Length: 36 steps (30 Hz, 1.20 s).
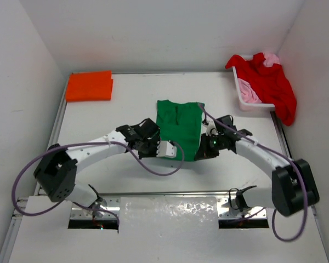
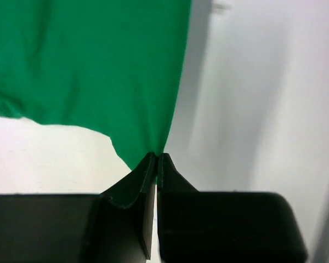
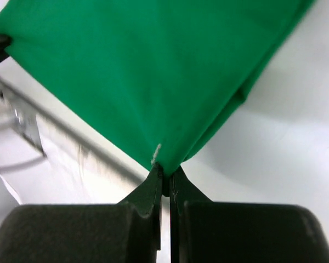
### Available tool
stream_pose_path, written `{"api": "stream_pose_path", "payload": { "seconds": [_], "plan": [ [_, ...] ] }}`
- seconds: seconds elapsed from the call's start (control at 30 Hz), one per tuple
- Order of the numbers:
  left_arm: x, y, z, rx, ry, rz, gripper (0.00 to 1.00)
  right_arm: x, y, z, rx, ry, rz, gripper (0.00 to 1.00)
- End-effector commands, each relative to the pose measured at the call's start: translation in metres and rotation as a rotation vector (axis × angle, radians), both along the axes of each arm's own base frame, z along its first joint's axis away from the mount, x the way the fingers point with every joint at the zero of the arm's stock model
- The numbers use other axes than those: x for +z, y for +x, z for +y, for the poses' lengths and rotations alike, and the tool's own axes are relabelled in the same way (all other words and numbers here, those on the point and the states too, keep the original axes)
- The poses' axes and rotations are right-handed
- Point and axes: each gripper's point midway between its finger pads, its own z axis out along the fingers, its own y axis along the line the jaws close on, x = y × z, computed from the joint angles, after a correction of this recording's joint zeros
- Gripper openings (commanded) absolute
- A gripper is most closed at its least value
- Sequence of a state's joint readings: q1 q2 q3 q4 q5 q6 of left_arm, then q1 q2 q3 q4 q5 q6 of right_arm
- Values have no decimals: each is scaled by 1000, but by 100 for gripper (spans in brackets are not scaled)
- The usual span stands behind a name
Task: Fold and stack the t-shirts
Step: Grab one side of the 2/3 rectangular tshirt with both arms, then fold the long partially folded tshirt into a neat square
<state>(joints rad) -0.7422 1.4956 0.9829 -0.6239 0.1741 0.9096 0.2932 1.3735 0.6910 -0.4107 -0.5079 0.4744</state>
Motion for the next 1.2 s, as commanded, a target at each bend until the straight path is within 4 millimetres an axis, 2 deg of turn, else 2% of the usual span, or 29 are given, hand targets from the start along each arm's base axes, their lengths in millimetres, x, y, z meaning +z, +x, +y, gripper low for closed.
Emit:
{"api": "stream_pose_path", "payload": {
  "seconds": [0.0,0.03,0.07,0.13,0.17,0.23,0.27,0.3,0.33,0.37,0.4,0.43,0.47,0.5,0.53,0.57,0.63,0.67,0.73,0.77,0.8,0.83,0.9,0.93,1.0,1.03,1.1,1.13,1.17],
  "plan": [
    [9,-57,28,-52,79,136,0,13,-38,-5,33,-72,-4,0],
    [17,-69,34,-57,79,168,0,18,-47,1,58,-64,-10,0],
    [27,-71,31,-58,60,176,0,24,-54,2,61,-59,-2,0],
    [42,-87,34,-71,55,235,0,45,-58,7,46,-23,-38,0],
    [59,-83,27,-74,19,222,0,56,-58,7,36,-14,-47,0],
    [75,-82,20,-62,-18,221,0,73,-53,6,25,-13,-90,0],
    [90,-74,13,-39,-57,199,0,85,-49,7,29,-8,-113,0],
    [94,-67,6,-28,-81,189,0,88,-45,9,30,-11,-110,0],
    [106,-55,2,2,-116,174,0,98,-36,11,41,-15,-146,0],
    [110,-49,-1,17,-131,180,0,101,-28,9,39,-33,-160,0],
    [106,-42,-4,37,-134,226,0,102,-18,5,23,-50,-166,0],
    [120,-20,-2,88,-174,212,0,106,-4,5,20,-54,-176,0],
    [123,-8,-1,117,-191,227,0,109,7,4,7,-41,-184,0],
    [127,11,-5,146,-220,247,0,112,23,-6,-42,-29,-196,0],
    [128,29,4,209,-234,252,0,111,38,-5,-54,-3,-193,0],
    [128,40,4,232,-239,249,0,118,51,-7,-65,2,-217,0],
    [130,75,-3,271,-257,194,0,115,80,-16,-99,-13,-220,0],
    [122,85,-6,281,-251,200,0,114,89,-17,-108,-14,-222,0],
    [128,104,-16,286,-274,167,0,108,113,-19,-139,-5,-220,0],
    [115,114,-17,303,-250,176,0,105,120,-22,-154,-8,-214,0],
    [119,125,-19,314,-259,157,0,108,131,-23,-164,-4,-230,0],
    [111,138,-21,335,-254,157,0,97,139,-30,-188,-17,-202,0],
    [103,152,-19,365,-255,158,0,95,153,-35,-206,-22,-207,0],
    [100,159,-19,375,-256,155,0,85,158,-39,-218,-34,-185,0],
    [89,176,-16,418,-248,159,0,82,170,-44,-236,-42,-189,0],
    [77,183,-15,439,-238,177,0,72,175,-47,-245,-49,-168,0],
    [80,200,-14,479,-261,166,0,70,188,-48,-254,-50,-177,0],
    [69,208,-13,499,-248,171,0,67,193,-50,-261,-52,-171,0],
    [74,218,-13,518,-264,152,0,56,198,-50,-265,-59,-147,0]
  ]
}}
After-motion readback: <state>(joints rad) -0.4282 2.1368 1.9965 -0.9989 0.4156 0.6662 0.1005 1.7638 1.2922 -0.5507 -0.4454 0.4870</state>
